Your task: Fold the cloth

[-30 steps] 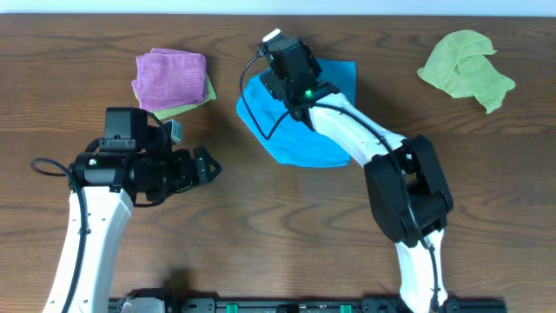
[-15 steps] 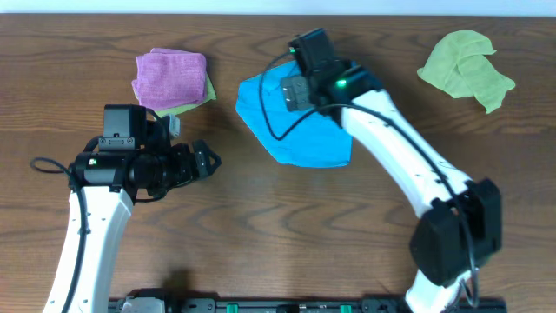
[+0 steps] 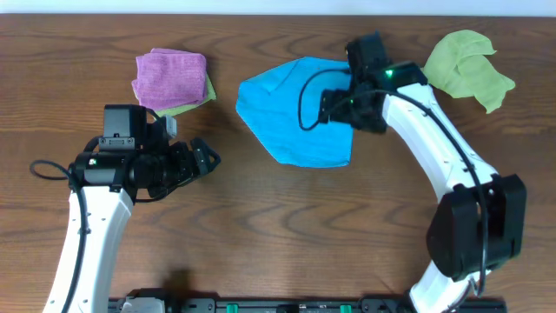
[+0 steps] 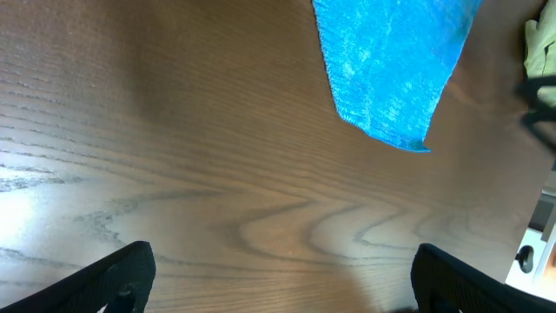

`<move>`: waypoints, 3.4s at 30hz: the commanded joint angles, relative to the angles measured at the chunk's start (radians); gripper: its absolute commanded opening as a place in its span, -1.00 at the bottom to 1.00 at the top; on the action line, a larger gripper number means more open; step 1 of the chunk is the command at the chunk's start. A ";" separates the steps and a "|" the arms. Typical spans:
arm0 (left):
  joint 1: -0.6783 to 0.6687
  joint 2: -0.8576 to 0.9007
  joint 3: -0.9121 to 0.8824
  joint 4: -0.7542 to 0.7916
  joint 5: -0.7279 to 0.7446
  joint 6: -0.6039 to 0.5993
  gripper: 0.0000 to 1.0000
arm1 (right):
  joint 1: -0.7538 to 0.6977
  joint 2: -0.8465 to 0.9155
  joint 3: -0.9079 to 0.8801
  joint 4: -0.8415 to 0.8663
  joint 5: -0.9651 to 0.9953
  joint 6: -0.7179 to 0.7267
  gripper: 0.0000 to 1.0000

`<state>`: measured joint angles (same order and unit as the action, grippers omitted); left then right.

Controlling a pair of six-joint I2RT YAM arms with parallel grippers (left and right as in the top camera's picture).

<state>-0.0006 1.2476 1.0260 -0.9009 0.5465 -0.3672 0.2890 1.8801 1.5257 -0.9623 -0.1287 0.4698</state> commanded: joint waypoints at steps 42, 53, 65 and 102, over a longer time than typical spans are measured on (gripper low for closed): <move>0.000 0.000 0.020 -0.007 -0.003 -0.031 0.91 | -0.063 -0.010 -0.477 0.453 -0.204 0.262 0.44; 0.000 0.000 0.020 -0.007 -0.003 -0.031 0.91 | -0.063 -0.010 -0.536 0.514 -0.145 0.273 -0.85; 0.000 0.000 0.020 0.001 0.008 -0.186 0.91 | -0.071 -0.321 -0.503 0.531 -0.085 0.179 -0.98; -0.247 0.179 0.016 0.282 0.055 -0.393 0.91 | -0.058 -0.122 -0.247 1.005 0.160 -0.116 -0.98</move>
<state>-0.2424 1.4178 1.0275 -0.6197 0.5961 -0.7528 0.1989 1.6962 1.1820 0.0376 0.0006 0.4179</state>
